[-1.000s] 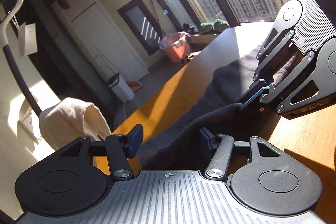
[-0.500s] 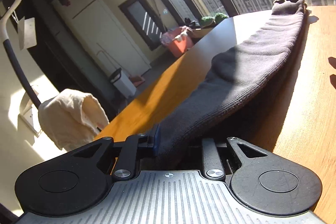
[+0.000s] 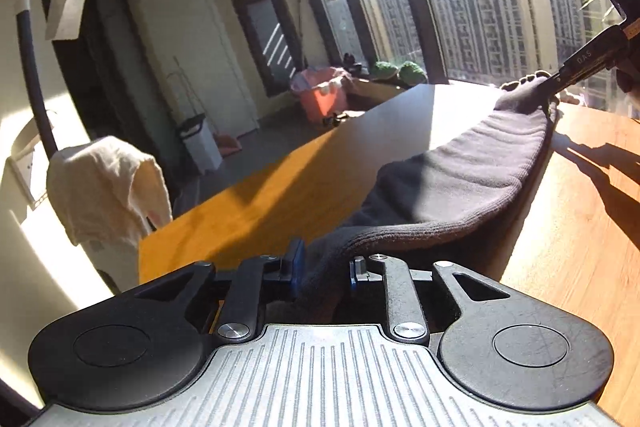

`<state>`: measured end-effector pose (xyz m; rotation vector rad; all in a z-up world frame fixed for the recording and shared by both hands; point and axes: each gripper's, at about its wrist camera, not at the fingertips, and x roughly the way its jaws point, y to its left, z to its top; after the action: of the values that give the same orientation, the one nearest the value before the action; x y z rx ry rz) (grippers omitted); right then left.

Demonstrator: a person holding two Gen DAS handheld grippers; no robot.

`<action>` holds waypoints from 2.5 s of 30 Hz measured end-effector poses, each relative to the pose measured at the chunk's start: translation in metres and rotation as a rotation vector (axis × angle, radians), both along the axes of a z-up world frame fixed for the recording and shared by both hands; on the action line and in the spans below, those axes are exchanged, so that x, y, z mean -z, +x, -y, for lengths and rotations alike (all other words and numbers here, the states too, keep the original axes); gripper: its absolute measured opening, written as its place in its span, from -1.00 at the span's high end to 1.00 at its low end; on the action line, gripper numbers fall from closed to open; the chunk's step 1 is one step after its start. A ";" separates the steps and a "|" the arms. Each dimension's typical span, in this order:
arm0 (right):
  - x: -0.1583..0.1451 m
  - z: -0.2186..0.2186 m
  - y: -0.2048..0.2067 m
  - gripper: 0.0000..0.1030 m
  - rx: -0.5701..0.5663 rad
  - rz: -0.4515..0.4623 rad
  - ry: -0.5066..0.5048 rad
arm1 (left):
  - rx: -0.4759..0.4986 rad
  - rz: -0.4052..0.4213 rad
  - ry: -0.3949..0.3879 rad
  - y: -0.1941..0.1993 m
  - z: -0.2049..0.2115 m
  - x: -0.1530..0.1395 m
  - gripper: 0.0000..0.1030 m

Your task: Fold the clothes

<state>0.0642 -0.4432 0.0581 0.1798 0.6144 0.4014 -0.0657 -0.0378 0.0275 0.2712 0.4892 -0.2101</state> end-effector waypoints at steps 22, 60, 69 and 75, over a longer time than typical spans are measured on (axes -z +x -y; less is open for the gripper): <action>0.020 -0.056 0.008 0.10 -0.156 -0.128 -0.057 | -0.247 -0.308 -0.385 0.059 -0.043 0.011 -0.75; 0.040 -0.090 0.005 -0.80 -0.154 -0.010 -0.256 | -0.303 -0.209 -0.250 0.069 -0.006 0.039 -0.99; 0.034 -0.083 -0.045 -1.00 -0.005 0.018 -0.212 | -0.361 -0.112 -0.277 0.023 0.026 0.031 -1.00; 0.036 -0.094 -0.072 -1.00 -0.007 -0.013 -0.217 | -0.450 -0.192 -0.274 0.008 0.055 0.035 -1.00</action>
<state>-0.0077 -0.3492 0.0220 -0.0270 0.6665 0.3374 -0.0577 -0.0928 -0.0077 -0.1312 0.6906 0.1376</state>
